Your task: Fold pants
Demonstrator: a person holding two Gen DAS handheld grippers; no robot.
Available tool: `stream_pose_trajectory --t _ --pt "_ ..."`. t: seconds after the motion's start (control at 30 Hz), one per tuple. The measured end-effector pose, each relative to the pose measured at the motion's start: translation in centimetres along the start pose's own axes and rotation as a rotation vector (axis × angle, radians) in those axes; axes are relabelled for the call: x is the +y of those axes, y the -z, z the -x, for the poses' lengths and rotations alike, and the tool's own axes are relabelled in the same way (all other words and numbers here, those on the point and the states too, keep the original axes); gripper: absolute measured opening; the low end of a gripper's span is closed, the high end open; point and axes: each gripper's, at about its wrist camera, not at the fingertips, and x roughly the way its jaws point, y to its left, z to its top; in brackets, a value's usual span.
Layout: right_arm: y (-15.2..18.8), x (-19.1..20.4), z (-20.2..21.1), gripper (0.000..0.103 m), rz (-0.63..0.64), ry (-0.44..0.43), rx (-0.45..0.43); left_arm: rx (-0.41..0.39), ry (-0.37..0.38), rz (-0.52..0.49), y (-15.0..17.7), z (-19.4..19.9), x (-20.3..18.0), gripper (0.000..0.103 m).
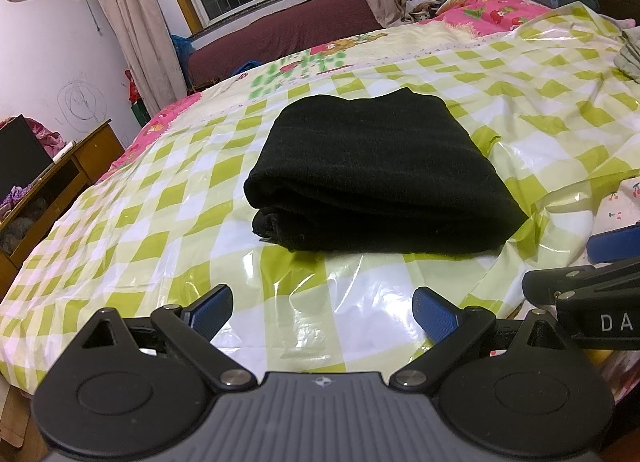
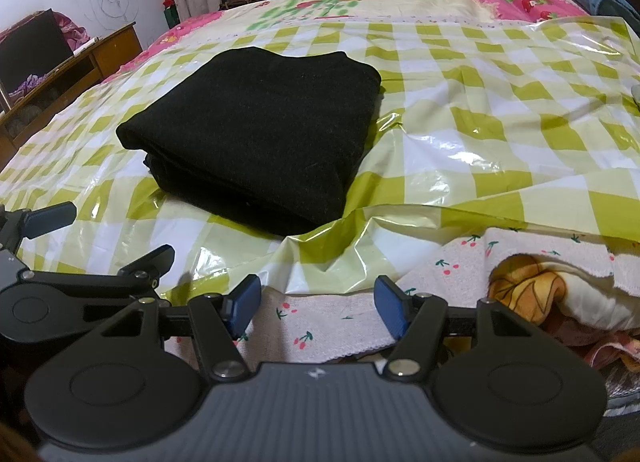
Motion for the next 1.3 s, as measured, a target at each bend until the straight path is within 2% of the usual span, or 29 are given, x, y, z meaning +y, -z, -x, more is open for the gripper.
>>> stream_pose_trajectory --t 0.6,1.3 --pt "0.0 0.0 -0.1 0.064 0.010 0.008 -0.001 0.000 -0.002 -0.003 0.1 0.0 0.0 0.103" --pt "0.4 1.6 0.3 0.064 0.103 0.100 -0.022 0.002 -0.023 -0.028 0.4 0.0 -0.1 0.103"
